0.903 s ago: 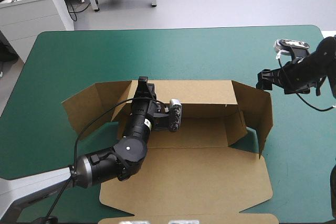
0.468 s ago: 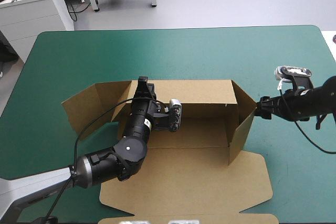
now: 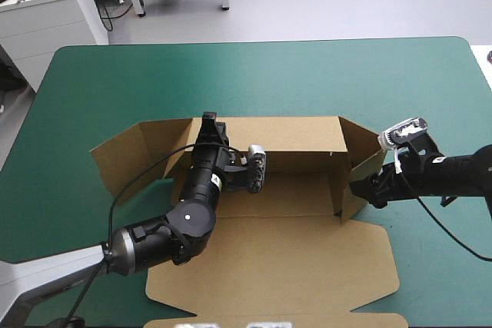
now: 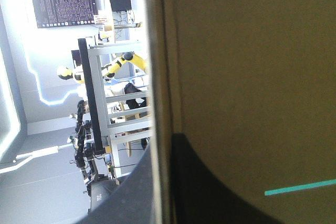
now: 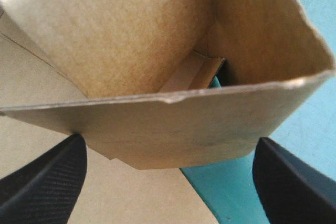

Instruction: Fold the box

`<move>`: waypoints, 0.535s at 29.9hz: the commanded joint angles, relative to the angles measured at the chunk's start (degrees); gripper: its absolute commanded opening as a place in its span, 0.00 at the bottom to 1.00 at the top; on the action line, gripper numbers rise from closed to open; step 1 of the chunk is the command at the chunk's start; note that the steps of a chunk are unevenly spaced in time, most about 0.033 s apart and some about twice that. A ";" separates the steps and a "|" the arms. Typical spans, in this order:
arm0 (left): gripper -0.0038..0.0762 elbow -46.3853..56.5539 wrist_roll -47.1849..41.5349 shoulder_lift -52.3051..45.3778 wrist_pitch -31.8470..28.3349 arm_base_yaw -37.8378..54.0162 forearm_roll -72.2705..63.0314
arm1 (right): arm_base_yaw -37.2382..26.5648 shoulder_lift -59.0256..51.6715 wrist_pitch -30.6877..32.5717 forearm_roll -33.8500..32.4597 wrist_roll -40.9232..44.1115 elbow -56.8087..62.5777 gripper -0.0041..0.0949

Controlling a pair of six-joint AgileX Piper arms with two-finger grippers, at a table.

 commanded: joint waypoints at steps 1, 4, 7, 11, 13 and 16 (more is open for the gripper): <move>0.04 -1.49 -0.69 -2.05 1.73 -0.44 3.25 | -0.18 1.64 -1.88 4.41 -3.67 -1.33 0.85; 0.04 -1.49 -0.69 -2.05 1.73 -0.44 3.25 | -0.18 3.45 -1.33 6.40 -4.08 -1.33 0.85; 0.04 -1.49 -0.69 -2.05 1.73 -0.44 3.25 | -0.18 3.94 -0.12 7.44 -4.08 -1.33 0.85; 0.04 -1.49 -0.69 -2.05 1.38 -0.44 3.25 | -0.18 3.74 4.31 9.61 -3.62 -1.33 0.85; 0.04 -1.49 -0.69 -2.05 1.16 -0.44 3.25 | -0.05 3.43 6.95 10.10 -2.44 -1.33 0.85; 0.04 -1.49 -0.69 -2.05 1.16 -0.44 3.25 | -0.05 3.34 10.39 10.40 -0.76 -1.33 0.85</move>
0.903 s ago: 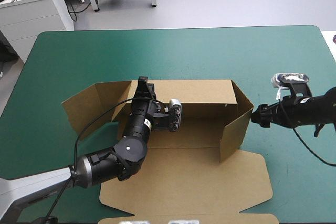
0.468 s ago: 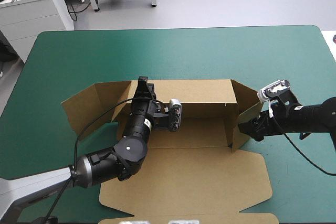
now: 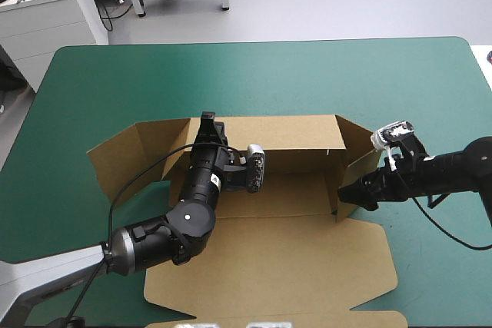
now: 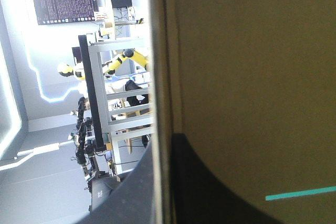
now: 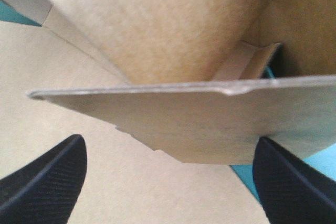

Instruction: Fold the box

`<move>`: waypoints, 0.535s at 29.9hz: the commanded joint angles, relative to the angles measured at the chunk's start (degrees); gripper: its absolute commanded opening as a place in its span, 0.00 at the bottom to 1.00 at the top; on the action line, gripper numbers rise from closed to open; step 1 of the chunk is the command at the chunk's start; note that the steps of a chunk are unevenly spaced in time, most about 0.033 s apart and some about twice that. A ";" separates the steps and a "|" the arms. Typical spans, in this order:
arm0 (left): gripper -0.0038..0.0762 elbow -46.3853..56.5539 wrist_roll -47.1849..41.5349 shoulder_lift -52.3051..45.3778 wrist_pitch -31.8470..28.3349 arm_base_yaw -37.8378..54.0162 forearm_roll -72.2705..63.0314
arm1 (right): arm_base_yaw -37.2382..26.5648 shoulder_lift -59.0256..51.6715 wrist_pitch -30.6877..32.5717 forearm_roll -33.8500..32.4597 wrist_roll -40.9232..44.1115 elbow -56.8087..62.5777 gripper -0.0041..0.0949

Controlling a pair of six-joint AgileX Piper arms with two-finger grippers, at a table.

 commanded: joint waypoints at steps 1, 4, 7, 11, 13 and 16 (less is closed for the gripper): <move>0.04 -1.58 -0.69 -2.05 0.60 -0.44 3.25 | -0.05 -1.47 4.22 4.20 1.34 -1.38 0.85; 0.04 -1.58 -0.69 -2.05 0.60 -0.44 3.25 | 0.36 -2.12 4.89 4.47 2.97 -1.38 0.85; 0.04 -1.58 -0.69 -2.05 0.60 -0.44 3.25 | 2.40 -3.94 4.89 2.69 5.20 -1.38 0.85; 0.04 -1.58 -0.69 -2.05 0.60 -0.44 3.25 | 6.49 -7.56 4.89 2.33 8.37 -1.38 0.85; 0.04 -1.58 -0.69 -2.05 0.60 -0.44 3.25 | 8.24 -9.78 4.67 3.56 9.37 -1.38 0.85; 0.04 -1.58 -0.69 -2.05 0.60 -0.44 3.25 | 9.81 -12.67 4.68 5.78 10.11 -1.38 0.85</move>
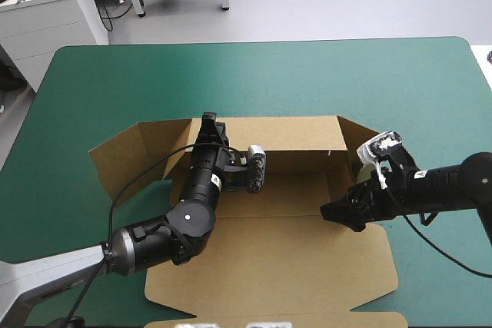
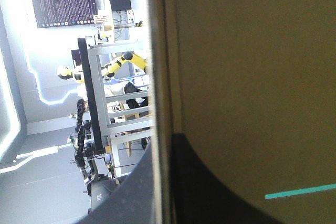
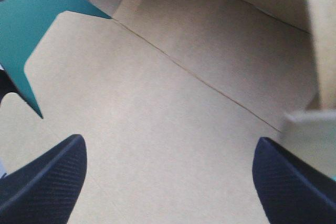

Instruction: Fold the box

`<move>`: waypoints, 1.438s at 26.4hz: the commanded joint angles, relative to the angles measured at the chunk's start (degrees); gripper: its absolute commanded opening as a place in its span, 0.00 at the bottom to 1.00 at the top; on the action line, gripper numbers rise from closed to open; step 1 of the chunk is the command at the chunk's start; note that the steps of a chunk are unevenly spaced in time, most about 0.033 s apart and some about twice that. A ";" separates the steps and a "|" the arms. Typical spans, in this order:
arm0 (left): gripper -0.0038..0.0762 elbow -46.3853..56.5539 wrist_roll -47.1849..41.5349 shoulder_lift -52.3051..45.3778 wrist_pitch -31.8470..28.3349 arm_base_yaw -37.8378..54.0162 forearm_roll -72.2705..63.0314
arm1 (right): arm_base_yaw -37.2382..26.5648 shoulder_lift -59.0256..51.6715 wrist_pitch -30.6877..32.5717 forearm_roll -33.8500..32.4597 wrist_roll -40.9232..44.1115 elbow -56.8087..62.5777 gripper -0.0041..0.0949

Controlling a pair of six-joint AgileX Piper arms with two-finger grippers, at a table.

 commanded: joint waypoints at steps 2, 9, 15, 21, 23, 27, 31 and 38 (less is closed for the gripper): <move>0.04 -1.58 -0.69 -2.05 1.17 -0.44 3.25 | 1.38 -5.25 0.34 6.14 0.59 -1.38 0.85; 0.04 -1.58 -0.12 -2.05 1.17 -0.44 3.25 | 1.38 -8.07 -9.95 6.69 2.86 -4.02 0.85; 0.04 -1.58 -0.26 -2.05 1.27 -0.44 3.25 | 1.38 -7.43 -21.30 2.15 14.29 -10.35 0.85; 0.04 -1.58 -0.26 -2.05 1.27 -0.44 3.41 | 1.38 -3.57 -25.41 -10.89 25.42 -19.22 0.85; 0.04 -1.58 -0.15 -2.05 1.36 -0.44 3.41 | 1.38 -1.24 -24.31 -14.38 28.44 -22.46 0.85; 0.04 -1.58 -0.25 -2.05 1.36 -0.44 3.41 | 1.38 7.05 -19.50 -21.70 36.09 -29.34 0.85; 0.04 -1.58 -0.25 -2.05 1.49 -0.44 3.41 | 1.38 15.92 -15.63 -28.97 40.78 -36.18 0.85; 0.04 -1.58 -0.25 -2.05 1.83 -0.44 3.41 | 1.38 28.44 -4.68 -37.59 44.25 -46.82 0.85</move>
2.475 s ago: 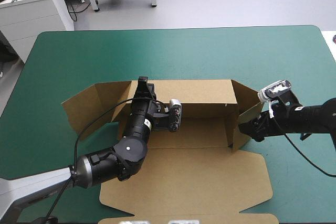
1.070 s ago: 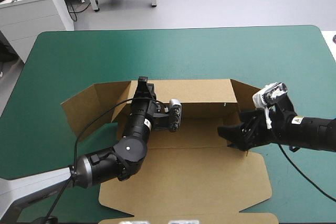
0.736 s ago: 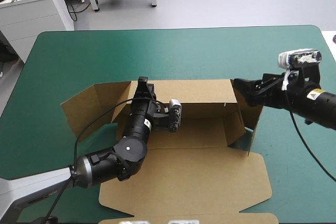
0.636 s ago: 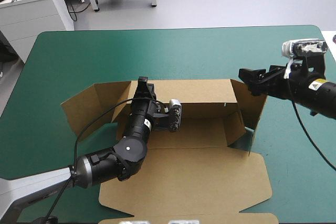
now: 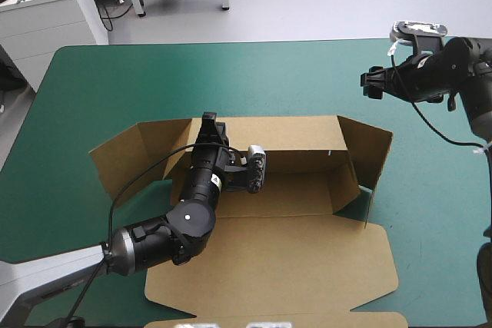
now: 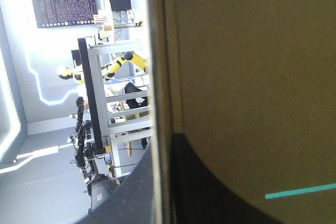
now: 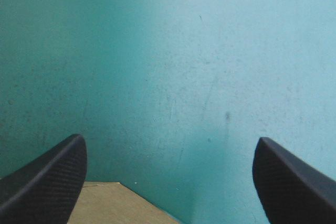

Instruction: Fold the box

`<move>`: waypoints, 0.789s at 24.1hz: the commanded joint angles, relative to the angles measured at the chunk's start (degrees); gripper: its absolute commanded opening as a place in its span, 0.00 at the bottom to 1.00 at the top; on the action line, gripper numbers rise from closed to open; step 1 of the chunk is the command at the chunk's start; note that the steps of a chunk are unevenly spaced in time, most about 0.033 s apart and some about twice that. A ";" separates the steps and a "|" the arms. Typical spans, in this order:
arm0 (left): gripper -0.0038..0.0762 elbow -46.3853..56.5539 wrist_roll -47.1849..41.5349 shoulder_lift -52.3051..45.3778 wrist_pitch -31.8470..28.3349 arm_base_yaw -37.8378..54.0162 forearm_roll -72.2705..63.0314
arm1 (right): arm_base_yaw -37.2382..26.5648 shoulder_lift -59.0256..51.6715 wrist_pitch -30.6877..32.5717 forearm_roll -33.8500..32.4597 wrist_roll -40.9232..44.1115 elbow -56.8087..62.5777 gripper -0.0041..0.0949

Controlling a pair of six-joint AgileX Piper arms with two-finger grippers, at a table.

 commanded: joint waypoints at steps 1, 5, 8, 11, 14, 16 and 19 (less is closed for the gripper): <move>0.04 -1.58 -0.35 -2.05 1.83 -0.44 3.37 | 0.21 0.60 2.14 -1.54 0.61 -3.74 0.85; 0.04 -1.58 -0.35 -2.05 1.83 -0.44 3.37 | 0.21 4.00 7.86 -2.64 -1.03 -3.82 0.85; 0.04 -1.58 -0.35 -2.05 1.83 -0.44 3.37 | 0.21 3.51 7.88 -2.75 -3.23 -1.66 0.84; 0.04 -1.58 -0.35 -2.05 1.83 -0.44 3.37 | 0.21 2.06 7.88 -2.70 -3.81 3.07 0.84; 0.04 -1.58 -0.35 -2.05 1.83 -0.44 3.27 | 0.21 -0.51 4.60 -1.84 -4.80 8.87 0.84; 0.04 -1.58 -0.35 -2.05 1.83 -0.44 3.16 | 0.21 -2.80 1.05 -1.58 -4.70 12.96 0.84; 0.04 -1.58 -0.35 -2.05 1.83 -0.44 3.16 | 0.21 -6.65 -2.70 -0.97 -4.58 19.78 0.84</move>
